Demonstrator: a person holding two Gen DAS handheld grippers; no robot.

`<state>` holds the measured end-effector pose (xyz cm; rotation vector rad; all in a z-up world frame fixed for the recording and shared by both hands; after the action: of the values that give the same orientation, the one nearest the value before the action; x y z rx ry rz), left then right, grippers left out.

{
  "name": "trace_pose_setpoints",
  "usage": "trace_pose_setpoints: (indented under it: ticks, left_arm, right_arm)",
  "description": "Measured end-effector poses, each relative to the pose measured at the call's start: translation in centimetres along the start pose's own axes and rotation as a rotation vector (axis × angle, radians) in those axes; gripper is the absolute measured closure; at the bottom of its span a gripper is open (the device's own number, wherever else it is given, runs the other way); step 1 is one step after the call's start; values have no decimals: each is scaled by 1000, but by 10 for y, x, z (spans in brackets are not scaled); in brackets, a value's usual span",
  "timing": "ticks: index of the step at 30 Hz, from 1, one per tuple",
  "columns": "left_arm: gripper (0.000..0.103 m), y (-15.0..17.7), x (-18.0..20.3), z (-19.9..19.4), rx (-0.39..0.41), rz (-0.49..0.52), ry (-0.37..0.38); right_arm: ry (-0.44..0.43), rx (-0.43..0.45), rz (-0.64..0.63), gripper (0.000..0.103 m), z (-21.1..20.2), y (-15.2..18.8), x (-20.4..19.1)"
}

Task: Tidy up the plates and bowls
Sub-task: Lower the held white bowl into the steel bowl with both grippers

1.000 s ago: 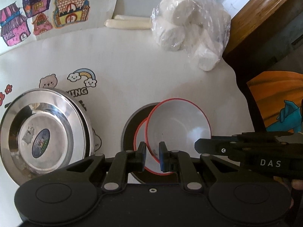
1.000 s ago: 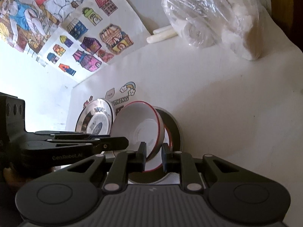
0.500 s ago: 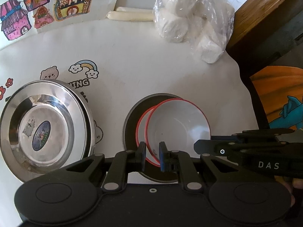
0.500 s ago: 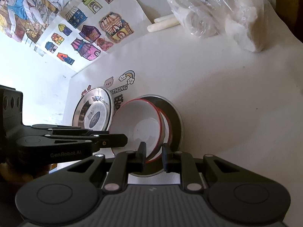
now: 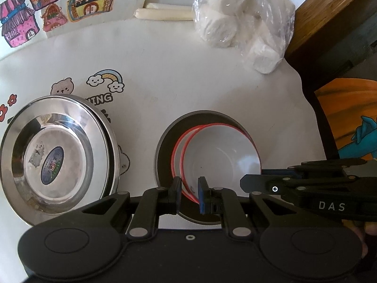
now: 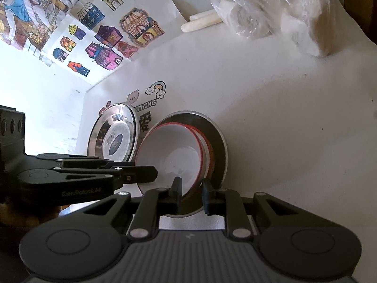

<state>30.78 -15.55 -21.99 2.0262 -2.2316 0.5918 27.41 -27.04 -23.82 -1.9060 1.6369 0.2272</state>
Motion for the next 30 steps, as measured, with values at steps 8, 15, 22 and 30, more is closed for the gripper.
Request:
trace_pose_setpoints:
  ticks: [8, 15, 22, 30]
  left_arm:
    - [88, -1, -1, 1, -3, -2, -6]
    - [87, -1, -2, 1, -8, -2, -14]
    - [85, -1, -1, 2, -9, 1, -17]
    - [82, -1, -1, 3, -9, 4, -18]
  right_arm:
    - [0, -8, -4, 81, 3, -1, 0]
    - [-1, -11, -7, 81, 3, -1, -2]
    - [15, -10, -27, 77, 4, -1, -5]
    - [22, -10, -39, 76, 4, -1, -5]
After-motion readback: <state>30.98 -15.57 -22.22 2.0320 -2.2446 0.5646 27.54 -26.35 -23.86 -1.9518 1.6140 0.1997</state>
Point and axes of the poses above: each gripper's, at about its wrist camera, not at the fingertips, and z roughly the way its jaws point, x to its right, y to its underside, the point moved 9 cm from there along z, roughly the way its jaws point, and after that the axes turned 3 degrees about -x, right-handed, at the moved point
